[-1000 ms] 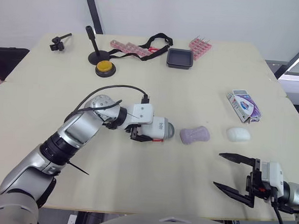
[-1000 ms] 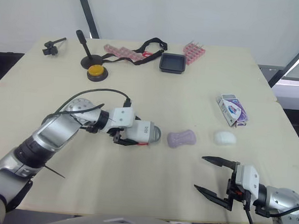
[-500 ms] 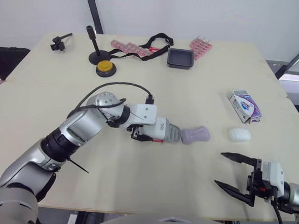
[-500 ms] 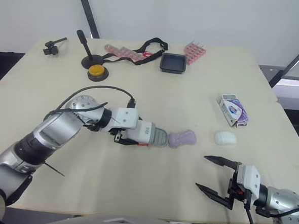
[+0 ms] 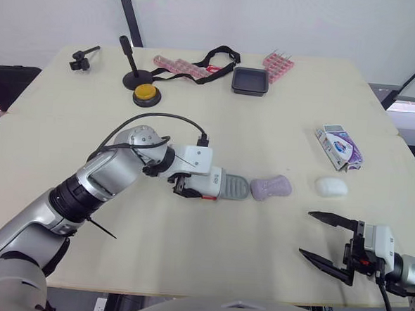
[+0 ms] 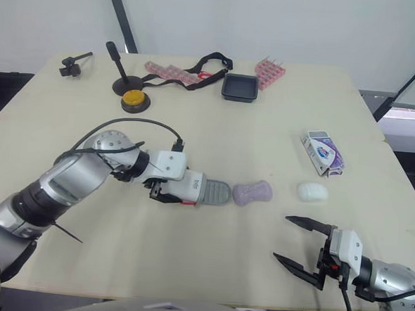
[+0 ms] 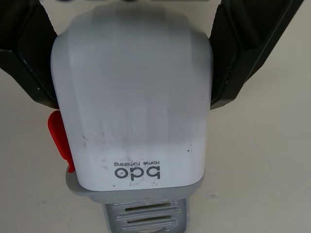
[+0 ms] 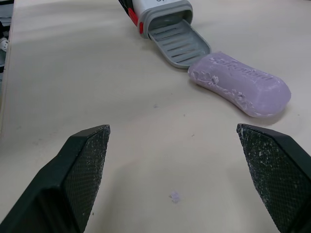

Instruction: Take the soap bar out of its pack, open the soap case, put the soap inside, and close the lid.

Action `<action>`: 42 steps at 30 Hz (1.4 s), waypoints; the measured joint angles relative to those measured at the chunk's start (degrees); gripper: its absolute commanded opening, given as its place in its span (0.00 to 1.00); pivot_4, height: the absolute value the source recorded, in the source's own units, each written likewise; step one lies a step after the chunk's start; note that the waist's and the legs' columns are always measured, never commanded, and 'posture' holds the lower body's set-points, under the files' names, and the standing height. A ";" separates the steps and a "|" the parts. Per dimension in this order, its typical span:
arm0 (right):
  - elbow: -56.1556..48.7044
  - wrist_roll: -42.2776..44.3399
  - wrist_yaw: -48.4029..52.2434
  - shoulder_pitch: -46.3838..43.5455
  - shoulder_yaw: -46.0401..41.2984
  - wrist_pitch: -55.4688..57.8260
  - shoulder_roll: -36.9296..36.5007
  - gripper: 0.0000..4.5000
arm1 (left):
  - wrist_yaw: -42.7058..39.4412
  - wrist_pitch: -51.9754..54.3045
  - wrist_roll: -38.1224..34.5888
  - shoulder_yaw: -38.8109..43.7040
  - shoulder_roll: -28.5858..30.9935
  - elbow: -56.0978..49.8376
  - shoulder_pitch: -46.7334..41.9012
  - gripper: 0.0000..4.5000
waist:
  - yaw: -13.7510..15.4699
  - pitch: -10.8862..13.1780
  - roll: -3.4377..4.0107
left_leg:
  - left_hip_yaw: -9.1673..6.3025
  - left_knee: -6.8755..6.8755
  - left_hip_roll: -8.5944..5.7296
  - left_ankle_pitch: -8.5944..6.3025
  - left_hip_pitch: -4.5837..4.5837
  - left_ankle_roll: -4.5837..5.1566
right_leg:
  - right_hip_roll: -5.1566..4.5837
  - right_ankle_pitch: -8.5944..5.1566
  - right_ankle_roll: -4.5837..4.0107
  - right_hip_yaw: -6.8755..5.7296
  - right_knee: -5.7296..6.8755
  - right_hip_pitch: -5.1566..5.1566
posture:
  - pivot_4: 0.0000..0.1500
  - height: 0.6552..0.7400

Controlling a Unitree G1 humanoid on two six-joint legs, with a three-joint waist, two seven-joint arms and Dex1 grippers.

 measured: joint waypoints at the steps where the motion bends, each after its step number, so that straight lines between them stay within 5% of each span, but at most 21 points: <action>1: 0.15 0.00 0.00 0.00 0.03 -0.05 -0.01 1.00 | -0.06 -0.18 0.01 0.04 0.46 0.13 0.01 0.77 | -0.01 0.00 0.00 | 0.00 0.00 0.00 0.00 0.00 0.00 | 0.00 0.00 0.00 0.00 0.00 0.00 | 1.00 0.87; 14: 1.73 -0.07 -0.01 -1.18 1.15 -0.56 -0.87 1.00 | -2.80 -8.66 -1.77 3.99 6.19 3.65 4.45 0.77 | 0.02 0.01 0.01 | 0.01 -0.05 -0.01 0.00 0.00 -0.01 | -0.01 0.00 0.00 -0.03 -0.07 0.00 | 1.00 0.87; 37: 1.83 -0.03 -0.81 0.00 1.12 -0.55 -2.12 1.00 | -1.99 -22.50 -1.59 6.36 2.62 14.91 4.54 0.77 | 0.30 0.00 0.02 | 0.01 -0.04 -0.01 0.00 0.03 -0.01 | -0.02 0.00 0.00 -0.01 -0.06 0.04 | 1.00 0.87; 39: 1.63 -0.03 -0.93 0.10 1.12 -0.56 -2.14 1.00 | -1.90 -22.73 -1.20 6.44 2.44 15.14 4.44 1.00 | 0.32 0.00 0.02 | 0.01 -0.04 -0.01 0.00 0.04 -0.01 | -0.02 0.00 0.00 -0.01 -0.06 0.04 | 1.00 0.87; 42: 1.54 -0.03 -1.08 0.26 1.10 -0.56 -2.24 1.00 | -1.29 -22.85 0.27 6.44 2.43 17.22 4.45 1.00 | 0.23 0.01 0.01 | 0.01 -0.05 0.00 0.00 0.03 -0.01 | -0.01 0.00 0.00 -0.02 -0.06 0.04 | 1.00 0.87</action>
